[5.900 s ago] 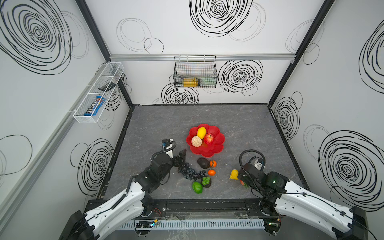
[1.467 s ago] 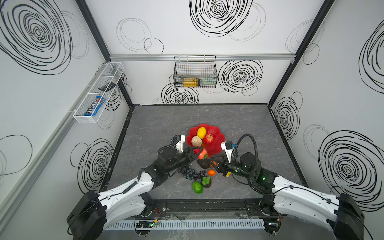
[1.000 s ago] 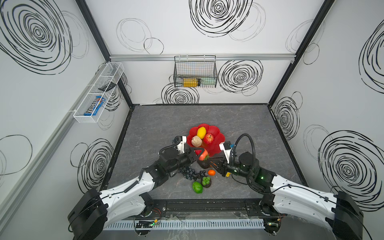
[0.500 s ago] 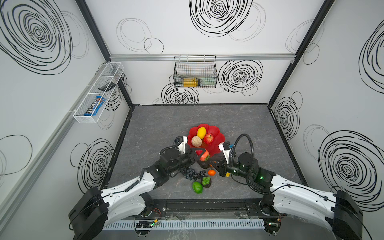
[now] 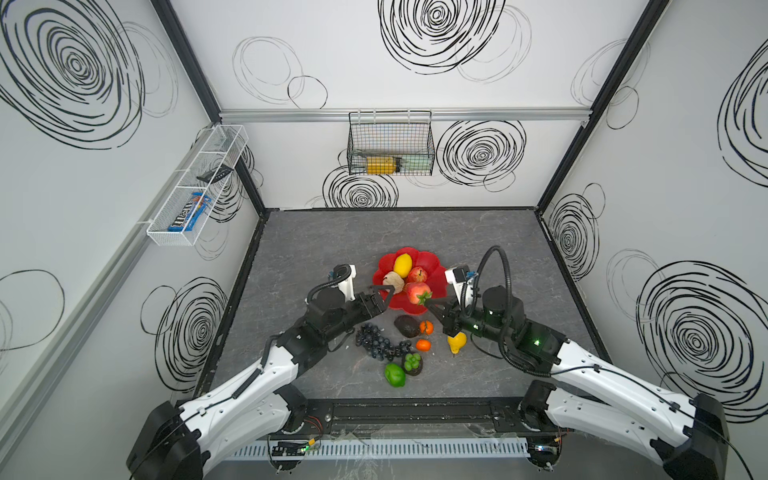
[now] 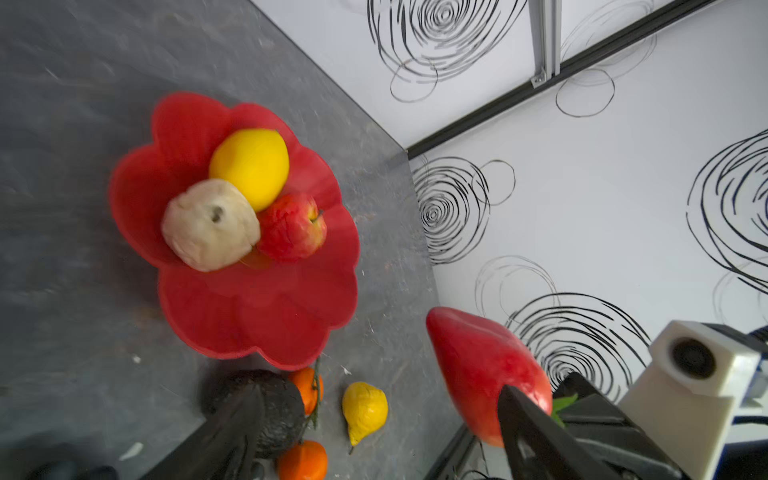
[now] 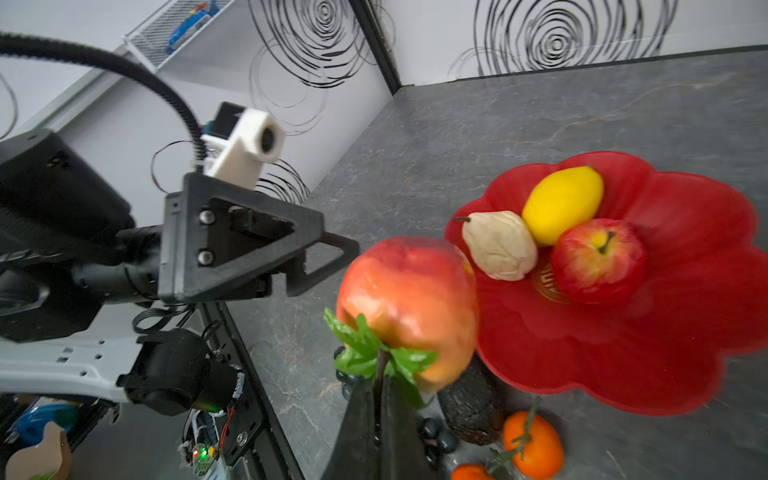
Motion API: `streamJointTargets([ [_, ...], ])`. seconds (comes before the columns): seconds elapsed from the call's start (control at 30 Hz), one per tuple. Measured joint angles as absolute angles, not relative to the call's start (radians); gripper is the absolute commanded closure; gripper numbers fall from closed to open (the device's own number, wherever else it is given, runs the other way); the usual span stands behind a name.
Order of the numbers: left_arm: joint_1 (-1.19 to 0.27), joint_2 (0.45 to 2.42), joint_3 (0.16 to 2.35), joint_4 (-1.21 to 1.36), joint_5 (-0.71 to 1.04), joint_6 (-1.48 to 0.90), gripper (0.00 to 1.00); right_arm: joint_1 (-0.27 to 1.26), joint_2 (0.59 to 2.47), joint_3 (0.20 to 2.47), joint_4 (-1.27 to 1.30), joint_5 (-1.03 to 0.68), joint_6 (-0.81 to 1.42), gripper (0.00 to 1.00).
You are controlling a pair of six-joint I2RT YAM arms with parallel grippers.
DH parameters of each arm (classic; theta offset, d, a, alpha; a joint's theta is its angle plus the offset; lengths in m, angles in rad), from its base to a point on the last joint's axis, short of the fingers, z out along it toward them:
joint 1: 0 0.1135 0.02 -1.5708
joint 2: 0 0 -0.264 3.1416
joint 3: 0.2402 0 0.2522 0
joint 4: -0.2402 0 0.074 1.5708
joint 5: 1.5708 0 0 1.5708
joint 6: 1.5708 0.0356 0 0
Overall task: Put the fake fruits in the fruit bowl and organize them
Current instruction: 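Open and draw back the left gripper while the right carries the fruit to the bowl, then lower the red fruit into the bowl beside the apple and open the right gripper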
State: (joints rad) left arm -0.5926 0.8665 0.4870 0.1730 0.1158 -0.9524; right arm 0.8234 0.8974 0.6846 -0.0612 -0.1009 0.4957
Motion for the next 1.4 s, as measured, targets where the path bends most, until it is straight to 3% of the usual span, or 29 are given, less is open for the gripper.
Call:
streamJointTargets([
  [0.33, -0.513, 0.639, 0.440, 0.015, -0.042, -0.675, 0.05, 0.537, 1.158, 0.900, -0.341, -0.237, 0.493, 1.00],
  [0.57, -0.505, 0.531, 0.339, -0.007, -0.084, -0.614, 0.05, 0.405, 1.332, 0.991, -0.411, -0.356, 0.483, 1.00],
  [1.0, -0.502, 0.457, 0.261, -0.003, -0.107, -0.586, 0.05, 0.362, 1.620, 1.178, -0.517, -0.447, 0.436, 1.00],
  [1.4, -0.502, 0.424, 0.245, -0.002, -0.117, -0.583, 0.05, 0.312, 1.705, 1.231, -0.577, -0.459, 0.403, 1.00],
])
